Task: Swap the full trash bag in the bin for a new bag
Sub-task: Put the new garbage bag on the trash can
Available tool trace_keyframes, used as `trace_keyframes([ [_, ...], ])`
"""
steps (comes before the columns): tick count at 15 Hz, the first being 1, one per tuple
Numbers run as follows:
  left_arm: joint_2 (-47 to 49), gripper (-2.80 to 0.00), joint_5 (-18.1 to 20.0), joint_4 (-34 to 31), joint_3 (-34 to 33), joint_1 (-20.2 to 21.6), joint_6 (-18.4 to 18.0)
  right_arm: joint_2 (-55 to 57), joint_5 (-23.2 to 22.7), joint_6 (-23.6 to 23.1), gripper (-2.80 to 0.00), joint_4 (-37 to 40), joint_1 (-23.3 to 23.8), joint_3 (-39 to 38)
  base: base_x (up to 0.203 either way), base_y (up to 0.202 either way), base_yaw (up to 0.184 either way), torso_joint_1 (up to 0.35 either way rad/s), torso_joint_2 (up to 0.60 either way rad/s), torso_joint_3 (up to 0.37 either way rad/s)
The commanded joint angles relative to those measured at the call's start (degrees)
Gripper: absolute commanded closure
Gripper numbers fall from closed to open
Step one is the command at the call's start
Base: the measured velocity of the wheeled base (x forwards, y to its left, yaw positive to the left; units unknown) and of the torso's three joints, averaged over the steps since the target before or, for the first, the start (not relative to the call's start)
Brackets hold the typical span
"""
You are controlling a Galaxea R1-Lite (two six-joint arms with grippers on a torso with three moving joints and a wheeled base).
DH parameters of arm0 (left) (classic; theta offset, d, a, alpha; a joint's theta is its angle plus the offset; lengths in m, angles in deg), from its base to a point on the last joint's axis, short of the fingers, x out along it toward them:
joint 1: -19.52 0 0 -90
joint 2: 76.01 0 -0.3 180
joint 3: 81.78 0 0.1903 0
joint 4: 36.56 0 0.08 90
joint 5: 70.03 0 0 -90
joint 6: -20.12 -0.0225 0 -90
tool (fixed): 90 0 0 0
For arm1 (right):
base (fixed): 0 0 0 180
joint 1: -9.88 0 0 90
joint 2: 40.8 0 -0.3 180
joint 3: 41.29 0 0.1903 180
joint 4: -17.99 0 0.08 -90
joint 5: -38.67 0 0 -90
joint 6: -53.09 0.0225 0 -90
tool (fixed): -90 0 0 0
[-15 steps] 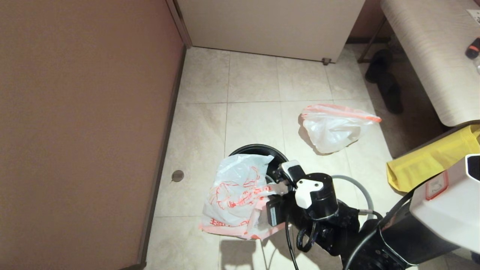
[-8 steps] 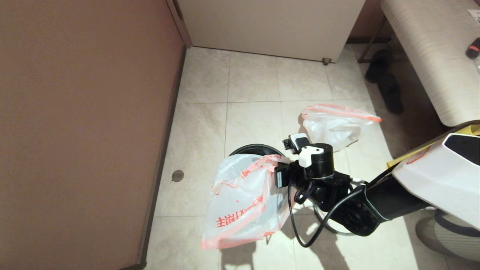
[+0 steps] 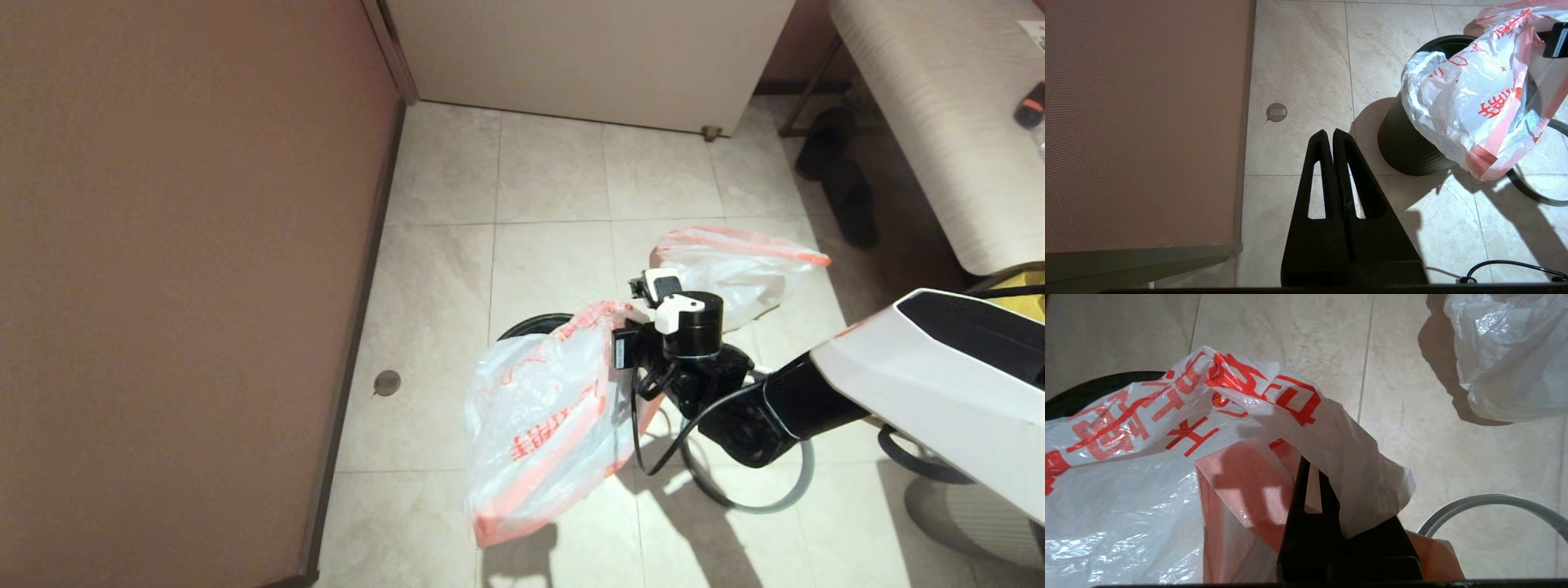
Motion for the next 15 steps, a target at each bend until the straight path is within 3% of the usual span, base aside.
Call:
trace_keyframes([
  [1, 0.07, 0.0, 0.0, 0.04, 0.0, 0.0, 0.02, 0.05, 1.0, -1.07, 0.0, -0.49, -0.17, -0.44, 0.0, 0.0, 0.0, 0.0, 0.0, 0.0],
  [5, 0.07, 0.0, 0.0, 0.04, 0.0, 0.0, 0.02, -7.56, 1.1, -0.36, 0.0, 3.62, -1.29, -5.92, 0.0, 0.0, 0.0, 0.0, 0.0, 0.0],
  [9, 0.07, 0.0, 0.0, 0.04, 0.0, 0.0, 0.02, -16.1, 0.98, 9.58, 0.0, 24.48, -2.95, -9.13, 0.0, 0.0, 0.0, 0.0, 0.0, 0.0],
  [11, 0.07, 0.0, 0.0, 0.04, 0.0, 0.0, 0.02, -14.2, 0.88, 10.58, 0.0, 26.04, -2.64, -7.57, 0.0, 0.0, 0.0, 0.0, 0.0, 0.0],
  [12, 0.07, 0.0, 0.0, 0.04, 0.0, 0.0, 0.02, -12.42, 0.81, 10.56, -2.8, 26.02, -2.08, -5.09, 0.0, 0.0, 0.0, 0.0, 0.0, 0.0],
  [15, 0.07, 0.0, 0.0, 0.04, 0.0, 0.0, 0.02, -10.73, 0.28, 10.82, -2.8, 25.4, -1.38, 1.67, 0.0, 0.0, 0.0, 0.0, 0.0, 0.0],
])
